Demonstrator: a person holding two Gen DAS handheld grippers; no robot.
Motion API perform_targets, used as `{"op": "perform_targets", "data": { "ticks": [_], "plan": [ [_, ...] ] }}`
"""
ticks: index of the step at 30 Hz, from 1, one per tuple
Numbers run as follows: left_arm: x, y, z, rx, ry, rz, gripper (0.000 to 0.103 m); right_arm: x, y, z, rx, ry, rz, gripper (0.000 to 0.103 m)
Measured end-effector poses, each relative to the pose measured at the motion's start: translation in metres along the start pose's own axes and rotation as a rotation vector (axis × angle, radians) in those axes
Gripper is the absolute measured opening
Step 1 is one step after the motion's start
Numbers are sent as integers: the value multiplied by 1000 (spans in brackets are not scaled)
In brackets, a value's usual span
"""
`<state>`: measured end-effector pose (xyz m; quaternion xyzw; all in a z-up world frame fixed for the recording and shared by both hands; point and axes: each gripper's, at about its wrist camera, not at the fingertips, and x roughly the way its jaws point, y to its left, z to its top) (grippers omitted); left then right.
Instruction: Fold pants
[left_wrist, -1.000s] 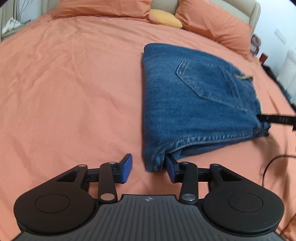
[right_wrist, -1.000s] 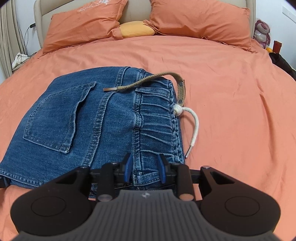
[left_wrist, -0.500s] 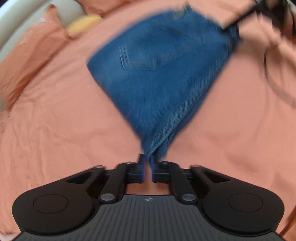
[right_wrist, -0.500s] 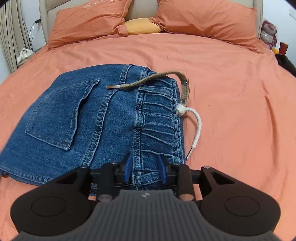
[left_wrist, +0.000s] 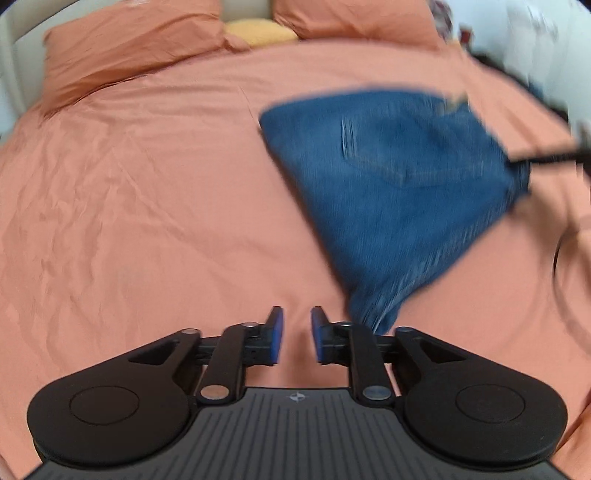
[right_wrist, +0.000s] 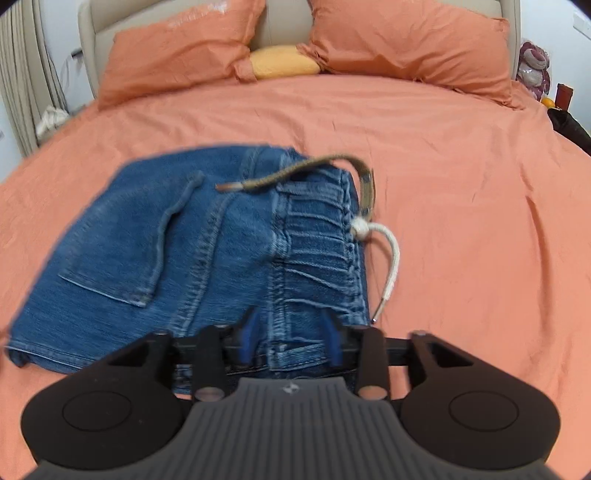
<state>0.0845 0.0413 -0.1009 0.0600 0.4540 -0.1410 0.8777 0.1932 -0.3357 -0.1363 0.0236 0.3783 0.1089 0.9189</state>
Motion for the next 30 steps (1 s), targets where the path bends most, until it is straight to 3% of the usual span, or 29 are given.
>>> {"op": "perform_targets", "data": {
  "ticks": [3,5,7,10,16,22,30],
  "plan": [
    [-7,6,23,-108,-49,-46,44,-18,-5,-2,40,-36,27,65],
    [-6,7,39,-156,-73,-72,52,-27,-13,-4,79,-50,28,65],
    [3,7,55,-194,-91,-90,61,-28,-29,-6,160,-46,42,72],
    [23,8,71,-264,-97,-131,67,-20,-57,-7,312,-30,85,75],
    [79,15,92,-370,-36,-185,70,18,-92,-4,469,34,196,77],
    [113,22,103,-379,3,-172,74,51,-107,8,506,64,272,77],
    [135,28,102,-384,14,-231,80,78,-120,13,547,50,355,75]
  ]
}}
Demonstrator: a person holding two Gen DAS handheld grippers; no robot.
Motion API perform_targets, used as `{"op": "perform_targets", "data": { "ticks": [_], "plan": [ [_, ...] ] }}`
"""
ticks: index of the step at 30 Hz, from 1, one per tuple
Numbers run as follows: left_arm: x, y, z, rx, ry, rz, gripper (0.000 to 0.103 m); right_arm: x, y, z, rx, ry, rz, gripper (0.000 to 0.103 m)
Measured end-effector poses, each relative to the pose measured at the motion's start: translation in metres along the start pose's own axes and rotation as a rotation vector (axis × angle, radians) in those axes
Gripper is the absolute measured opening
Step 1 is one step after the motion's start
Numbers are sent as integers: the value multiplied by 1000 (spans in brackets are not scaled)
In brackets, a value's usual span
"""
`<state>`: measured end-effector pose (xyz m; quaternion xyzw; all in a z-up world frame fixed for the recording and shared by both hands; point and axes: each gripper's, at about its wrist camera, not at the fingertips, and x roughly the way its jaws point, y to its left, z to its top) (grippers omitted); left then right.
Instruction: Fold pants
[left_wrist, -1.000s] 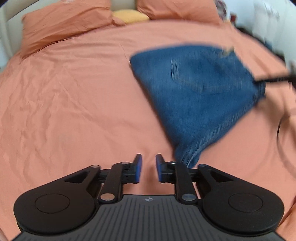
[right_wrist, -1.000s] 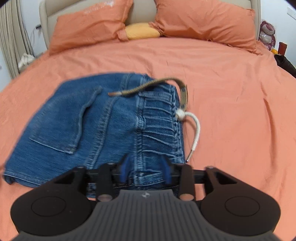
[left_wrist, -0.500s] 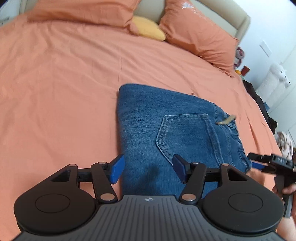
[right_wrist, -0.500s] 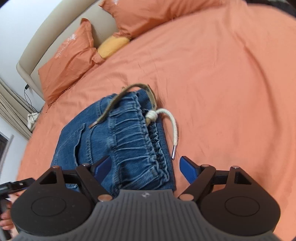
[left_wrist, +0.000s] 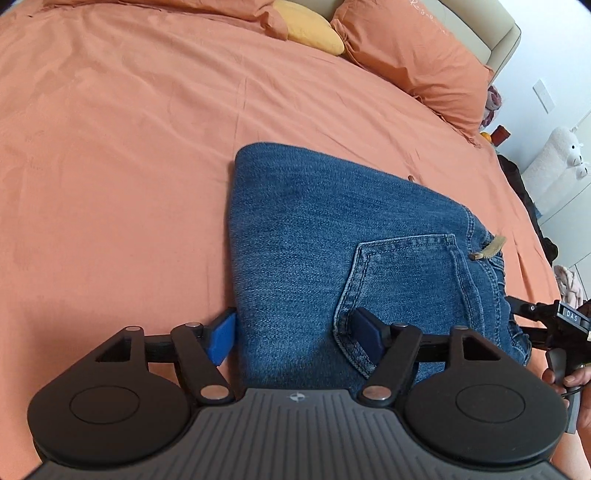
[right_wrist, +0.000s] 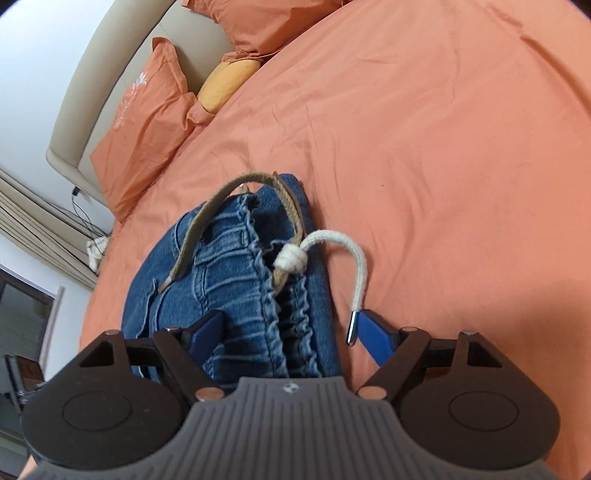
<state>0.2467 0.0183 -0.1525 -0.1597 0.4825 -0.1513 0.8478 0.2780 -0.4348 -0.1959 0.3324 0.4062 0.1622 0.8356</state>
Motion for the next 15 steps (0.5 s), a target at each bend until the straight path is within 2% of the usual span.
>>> {"op": "perform_targets", "data": {
  "ticks": [2,4,8,10,11,13,15],
  "plan": [
    [3,-1,0,3,-1,-9,76,3,0,1,-10,1,13,70],
    [3,-3,0,7,1,-10,70,5,-1,1,-16,0,25,57],
    [1,-12,0,30,2,4,57,7,3,0,-18,5,29,47],
    [-3,-19,0,56,-3,10,38,5,8,0,-32,4,23,39],
    [-4,-23,0,71,-4,15,33,4,13,-1,-41,4,12,38],
    [-10,-31,1,102,-16,47,16,1,24,1,-66,0,-14,32],
    [-18,-35,2,117,-29,53,8,-4,36,3,-86,-6,-34,29]
  ]
}}
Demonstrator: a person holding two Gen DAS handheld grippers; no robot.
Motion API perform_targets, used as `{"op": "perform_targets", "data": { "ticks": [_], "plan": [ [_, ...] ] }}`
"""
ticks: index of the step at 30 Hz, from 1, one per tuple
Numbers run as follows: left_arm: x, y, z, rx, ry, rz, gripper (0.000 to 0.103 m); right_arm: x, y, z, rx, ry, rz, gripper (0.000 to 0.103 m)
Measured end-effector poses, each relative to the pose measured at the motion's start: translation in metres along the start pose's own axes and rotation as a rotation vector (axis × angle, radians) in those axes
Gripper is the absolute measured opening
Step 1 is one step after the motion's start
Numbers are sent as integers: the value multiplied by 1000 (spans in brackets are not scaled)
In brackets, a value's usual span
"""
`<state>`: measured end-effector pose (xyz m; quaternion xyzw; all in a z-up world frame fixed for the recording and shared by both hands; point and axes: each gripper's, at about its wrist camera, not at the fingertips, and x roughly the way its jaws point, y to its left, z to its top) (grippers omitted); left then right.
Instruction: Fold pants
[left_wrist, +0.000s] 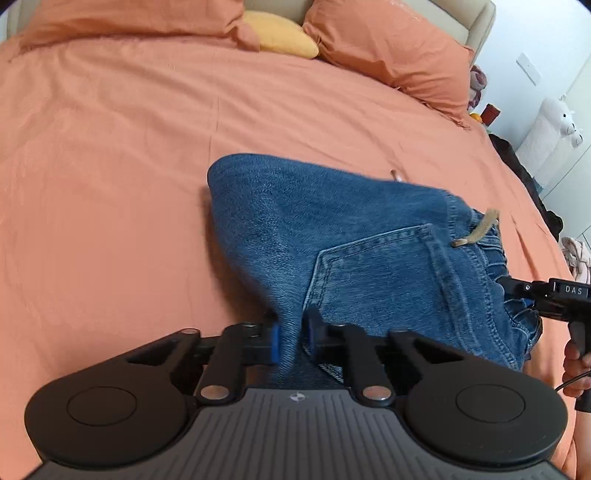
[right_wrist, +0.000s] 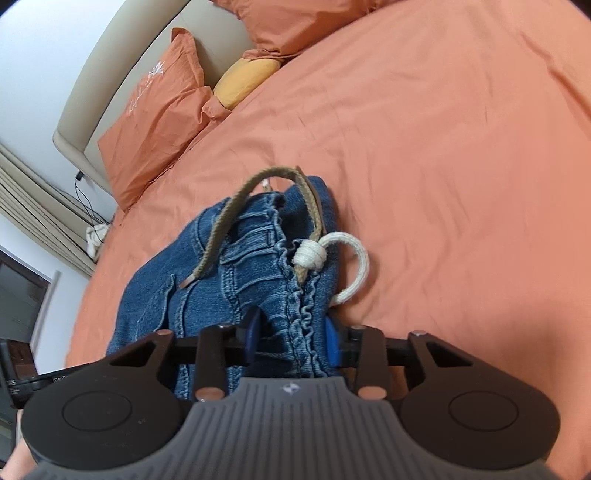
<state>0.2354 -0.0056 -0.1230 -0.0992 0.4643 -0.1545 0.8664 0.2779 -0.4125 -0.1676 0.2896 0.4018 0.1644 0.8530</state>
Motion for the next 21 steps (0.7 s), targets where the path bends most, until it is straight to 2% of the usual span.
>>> {"op": "perform_targets", "data": {
  "ticks": [6,12,14,17,21],
  "plan": [
    [-38,-5,1,36,-42,-20,8,-24,43,6,-58,-32,-21,23],
    [-90,13,1,30,-73,16,7,-41,107,-2,-150,-21,17,21],
    [-110,28,2,27,-80,39,7,-39,129,-8,-166,-16,44,20],
    [-117,11,1,15,-97,81,7,-25,164,-22,-189,2,90,19],
    [-121,11,1,16,-107,154,7,3,207,-46,-196,34,163,14]
  ]
}}
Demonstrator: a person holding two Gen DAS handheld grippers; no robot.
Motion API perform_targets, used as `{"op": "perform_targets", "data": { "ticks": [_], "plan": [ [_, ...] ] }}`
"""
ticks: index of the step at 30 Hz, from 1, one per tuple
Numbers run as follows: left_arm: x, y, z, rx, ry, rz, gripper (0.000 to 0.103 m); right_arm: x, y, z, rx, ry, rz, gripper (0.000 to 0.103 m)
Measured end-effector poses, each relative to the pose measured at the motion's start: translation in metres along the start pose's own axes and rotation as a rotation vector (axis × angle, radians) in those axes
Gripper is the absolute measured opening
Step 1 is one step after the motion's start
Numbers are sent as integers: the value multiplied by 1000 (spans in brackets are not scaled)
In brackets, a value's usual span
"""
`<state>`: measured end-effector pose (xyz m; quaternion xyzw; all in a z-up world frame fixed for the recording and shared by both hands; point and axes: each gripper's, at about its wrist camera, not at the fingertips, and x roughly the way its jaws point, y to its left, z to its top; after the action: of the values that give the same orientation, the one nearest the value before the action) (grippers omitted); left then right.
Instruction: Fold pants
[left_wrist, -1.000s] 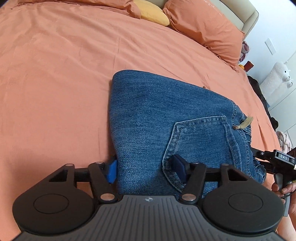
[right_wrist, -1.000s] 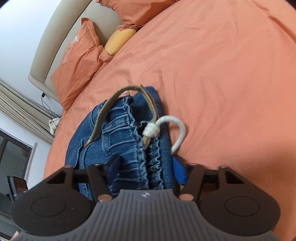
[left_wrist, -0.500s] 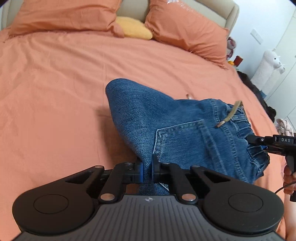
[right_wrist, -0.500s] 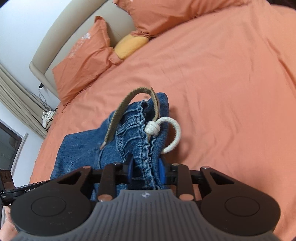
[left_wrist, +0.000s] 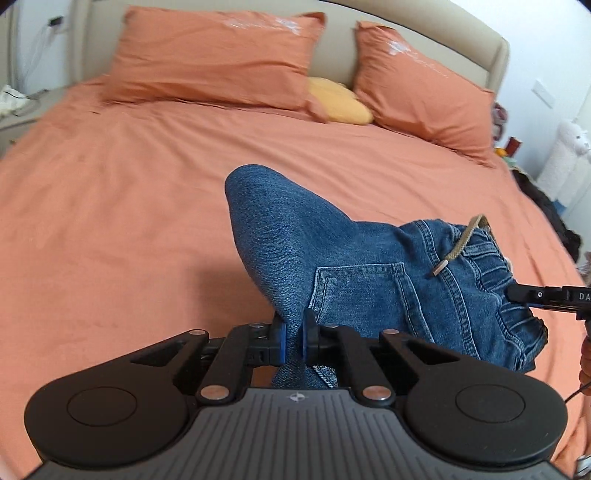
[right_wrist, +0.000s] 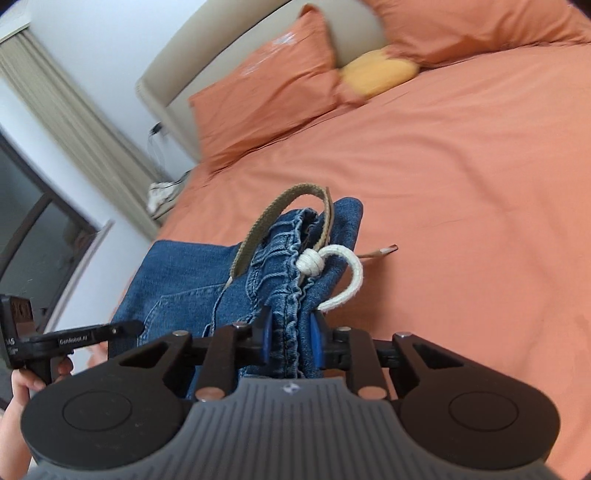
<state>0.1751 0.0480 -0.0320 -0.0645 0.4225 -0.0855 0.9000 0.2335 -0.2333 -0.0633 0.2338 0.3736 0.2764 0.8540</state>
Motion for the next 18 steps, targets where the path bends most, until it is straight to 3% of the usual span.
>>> {"op": "perform_targets", "data": {
  "ticks": [10,18],
  "plan": [
    [17,55,-7,-17,30,122,7,111,66,-41,15,115,74,14],
    [64,109,-38,-72,107,139,8,156,45,-66,64,189,24,15]
  ]
}}
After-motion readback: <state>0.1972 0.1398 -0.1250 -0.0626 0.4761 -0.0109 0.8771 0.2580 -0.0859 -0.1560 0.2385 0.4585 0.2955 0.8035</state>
